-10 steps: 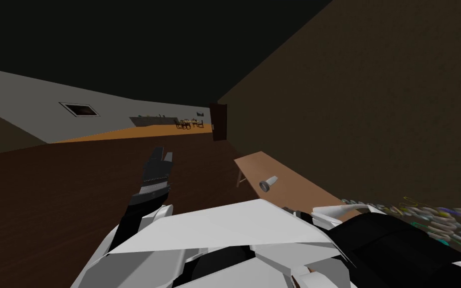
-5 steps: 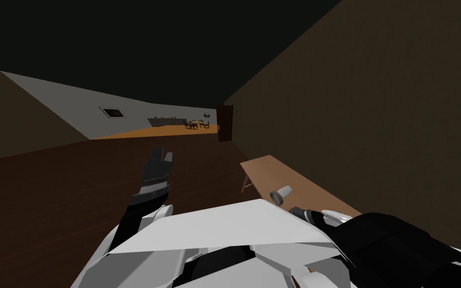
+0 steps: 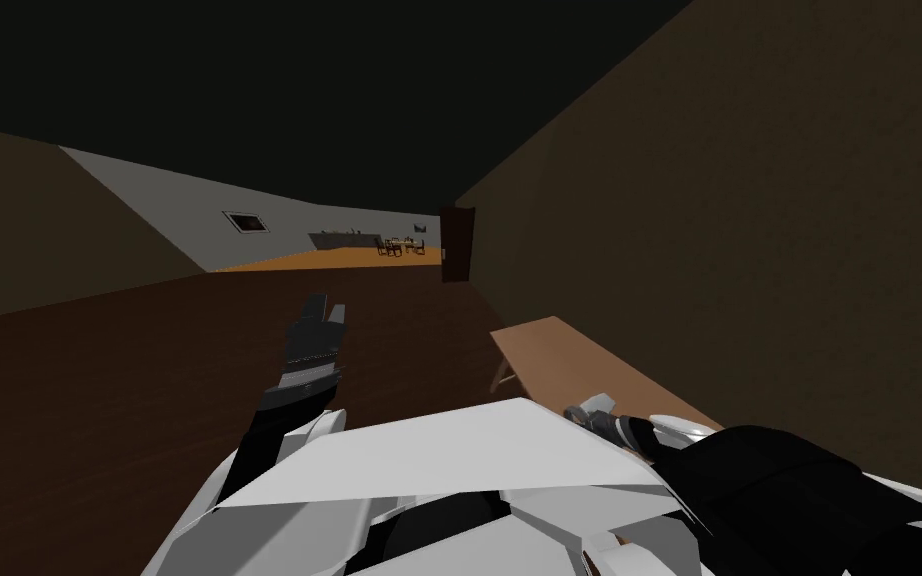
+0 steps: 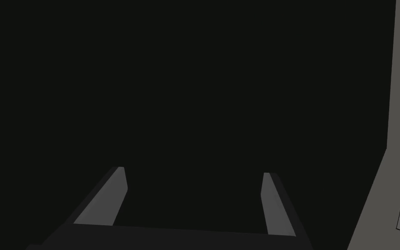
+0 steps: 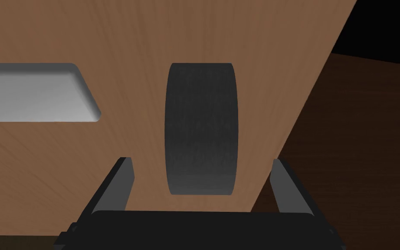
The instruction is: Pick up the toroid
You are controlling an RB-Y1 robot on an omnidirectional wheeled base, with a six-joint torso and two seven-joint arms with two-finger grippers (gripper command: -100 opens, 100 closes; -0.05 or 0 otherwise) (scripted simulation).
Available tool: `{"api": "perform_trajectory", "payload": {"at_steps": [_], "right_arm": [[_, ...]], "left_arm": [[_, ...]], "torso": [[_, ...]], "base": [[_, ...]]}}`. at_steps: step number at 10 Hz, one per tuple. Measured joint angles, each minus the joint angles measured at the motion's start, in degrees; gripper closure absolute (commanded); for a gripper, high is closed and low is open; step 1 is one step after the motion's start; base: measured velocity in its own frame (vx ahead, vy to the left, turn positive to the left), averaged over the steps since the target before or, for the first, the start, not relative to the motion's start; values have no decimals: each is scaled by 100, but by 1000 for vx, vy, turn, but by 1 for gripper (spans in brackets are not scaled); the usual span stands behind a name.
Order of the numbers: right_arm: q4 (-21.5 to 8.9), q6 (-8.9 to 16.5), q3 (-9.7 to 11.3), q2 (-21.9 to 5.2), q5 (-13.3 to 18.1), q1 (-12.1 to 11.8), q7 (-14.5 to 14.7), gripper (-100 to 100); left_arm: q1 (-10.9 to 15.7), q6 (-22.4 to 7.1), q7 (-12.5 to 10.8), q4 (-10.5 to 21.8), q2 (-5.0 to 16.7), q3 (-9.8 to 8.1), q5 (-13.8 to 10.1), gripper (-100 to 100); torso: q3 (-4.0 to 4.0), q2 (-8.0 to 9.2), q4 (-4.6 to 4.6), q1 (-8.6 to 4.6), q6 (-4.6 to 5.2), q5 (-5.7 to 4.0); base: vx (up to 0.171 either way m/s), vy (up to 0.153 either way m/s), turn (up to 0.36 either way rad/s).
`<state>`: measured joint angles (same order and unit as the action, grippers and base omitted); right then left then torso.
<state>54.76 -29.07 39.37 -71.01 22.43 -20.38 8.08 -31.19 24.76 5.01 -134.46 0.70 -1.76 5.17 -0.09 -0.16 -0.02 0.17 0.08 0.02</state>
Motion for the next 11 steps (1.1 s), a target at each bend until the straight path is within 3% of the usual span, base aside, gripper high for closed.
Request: {"api": "perform_trajectory", "payload": {"at_steps": [11], "right_arm": [[-600, -191, -1645, 984, 916, -875, -519, -100]], "left_arm": [[1, 0, 0, 1, 0, 0, 0, 0]], "torso": [[25, 41, 10, -12, 4, -2]], "base": [[-70, -5, 222]]}}
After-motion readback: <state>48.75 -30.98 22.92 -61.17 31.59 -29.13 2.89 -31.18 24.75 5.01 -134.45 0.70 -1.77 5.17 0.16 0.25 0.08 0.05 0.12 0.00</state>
